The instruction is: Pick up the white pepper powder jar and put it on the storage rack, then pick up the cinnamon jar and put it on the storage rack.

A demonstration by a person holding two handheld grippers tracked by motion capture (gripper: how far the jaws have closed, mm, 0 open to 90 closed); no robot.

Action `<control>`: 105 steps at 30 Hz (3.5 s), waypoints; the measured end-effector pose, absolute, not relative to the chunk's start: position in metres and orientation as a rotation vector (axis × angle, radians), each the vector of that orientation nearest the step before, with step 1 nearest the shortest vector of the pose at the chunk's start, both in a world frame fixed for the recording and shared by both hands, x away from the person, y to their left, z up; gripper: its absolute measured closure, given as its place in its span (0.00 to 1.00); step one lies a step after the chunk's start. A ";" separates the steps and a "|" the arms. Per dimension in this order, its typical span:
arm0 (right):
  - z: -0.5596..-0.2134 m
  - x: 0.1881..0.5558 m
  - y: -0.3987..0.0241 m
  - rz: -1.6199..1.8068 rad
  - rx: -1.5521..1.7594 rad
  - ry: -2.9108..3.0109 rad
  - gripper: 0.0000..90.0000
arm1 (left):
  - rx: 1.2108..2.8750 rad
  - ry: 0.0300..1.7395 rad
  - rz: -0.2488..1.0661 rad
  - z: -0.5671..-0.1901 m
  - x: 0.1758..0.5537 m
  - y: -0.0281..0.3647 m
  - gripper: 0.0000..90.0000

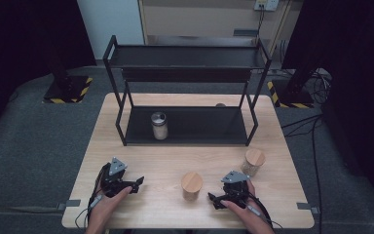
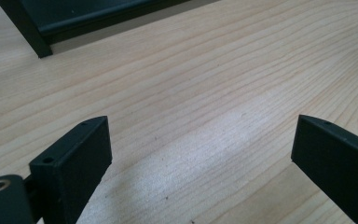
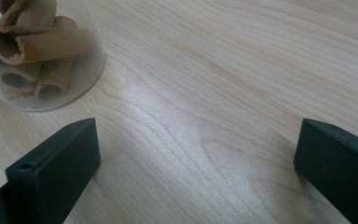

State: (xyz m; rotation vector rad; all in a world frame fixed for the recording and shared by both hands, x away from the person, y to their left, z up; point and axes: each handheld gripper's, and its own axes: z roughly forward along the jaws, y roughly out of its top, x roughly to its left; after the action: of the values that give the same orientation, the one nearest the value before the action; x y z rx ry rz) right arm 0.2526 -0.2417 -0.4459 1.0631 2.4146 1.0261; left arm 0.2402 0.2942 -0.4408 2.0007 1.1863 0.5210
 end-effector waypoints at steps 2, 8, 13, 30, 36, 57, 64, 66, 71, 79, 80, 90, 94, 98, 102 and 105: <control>-0.446 0.253 -0.242 1.026 1.063 2.415 0.01 | 2.025 1.188 0.532 -0.441 0.240 0.291 0.04; -0.446 0.253 -0.242 1.026 1.063 2.415 0.01 | 2.051 1.194 0.535 -0.443 0.242 0.287 0.04; -0.446 0.253 -0.242 1.026 1.063 2.415 0.01 | 2.074 1.213 0.515 -0.445 0.247 0.286 0.04; -0.438 0.252 -0.239 1.029 1.007 2.438 0.03 | 2.080 1.232 0.505 -0.444 0.254 0.286 0.00; -0.420 0.252 -0.225 1.011 0.924 2.493 0.03 | 2.081 1.232 0.505 -0.444 0.255 0.286 0.00; -0.404 0.247 -0.208 1.024 0.838 2.533 0.03 | 2.080 1.231 0.506 -0.444 0.254 0.286 0.00; -0.401 0.246 -0.206 1.034 0.827 2.536 0.03 | 2.081 1.231 0.505 -0.444 0.255 0.286 0.00; -0.400 0.246 -0.205 1.035 0.826 2.538 0.03 | 2.081 1.231 0.505 -0.444 0.255 0.286 0.00; -0.400 0.246 -0.204 1.036 0.829 2.539 0.03 | 2.081 1.231 0.505 -0.444 0.255 0.286 0.00; -0.401 0.246 -0.202 1.068 0.833 2.532 0.03 | 2.080 1.231 0.506 -0.444 0.254 0.286 0.00; -0.402 0.246 -0.201 1.075 0.834 2.531 0.03 | 2.081 1.231 0.505 -0.444 0.255 0.286 0.00; -0.411 0.243 -0.195 1.137 0.857 2.501 0.04 | 2.081 1.231 0.505 -0.444 0.255 0.286 0.00; -0.417 0.241 -0.194 1.170 0.881 2.476 0.05 | 2.081 1.231 0.505 -0.444 0.255 0.286 0.00; -0.422 0.239 -0.193 1.197 0.886 2.453 0.05 | 2.081 1.231 0.505 -0.444 0.255 0.286 0.00; -0.427 0.237 -0.191 1.233 0.890 2.428 0.06 | 2.081 1.231 0.505 -0.444 0.255 0.286 0.00; -0.429 0.236 -0.190 1.251 0.887 2.410 0.07 | 2.081 1.231 0.505 -0.444 0.255 0.286 0.00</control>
State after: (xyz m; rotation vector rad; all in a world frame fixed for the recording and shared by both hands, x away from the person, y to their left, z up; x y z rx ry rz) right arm 0.2356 -0.1901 -0.4294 0.8872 2.4099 1.2510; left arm 0.2545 0.2861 -0.4438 2.0807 1.2312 0.5051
